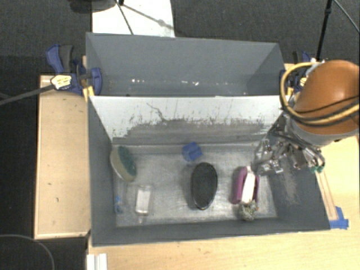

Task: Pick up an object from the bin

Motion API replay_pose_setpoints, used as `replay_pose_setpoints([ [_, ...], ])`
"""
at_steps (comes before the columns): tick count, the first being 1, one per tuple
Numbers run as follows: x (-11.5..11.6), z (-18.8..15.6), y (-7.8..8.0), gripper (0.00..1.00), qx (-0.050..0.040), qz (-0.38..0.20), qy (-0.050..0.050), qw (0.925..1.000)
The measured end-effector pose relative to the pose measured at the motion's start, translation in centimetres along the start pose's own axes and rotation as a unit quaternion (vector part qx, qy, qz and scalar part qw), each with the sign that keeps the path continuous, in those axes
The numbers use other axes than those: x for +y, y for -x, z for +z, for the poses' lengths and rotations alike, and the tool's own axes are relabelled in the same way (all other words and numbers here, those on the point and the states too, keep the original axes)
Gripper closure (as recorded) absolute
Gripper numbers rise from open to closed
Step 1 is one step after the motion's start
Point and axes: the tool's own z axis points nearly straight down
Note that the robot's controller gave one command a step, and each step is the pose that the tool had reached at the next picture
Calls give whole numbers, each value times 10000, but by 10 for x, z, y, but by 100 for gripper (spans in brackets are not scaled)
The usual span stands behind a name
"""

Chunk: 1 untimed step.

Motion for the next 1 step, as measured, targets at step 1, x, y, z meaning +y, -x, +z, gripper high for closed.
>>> replay_pose_setpoints([
  [1, 1, 5, -2, 0, 42, -2, 16, 10000],
])
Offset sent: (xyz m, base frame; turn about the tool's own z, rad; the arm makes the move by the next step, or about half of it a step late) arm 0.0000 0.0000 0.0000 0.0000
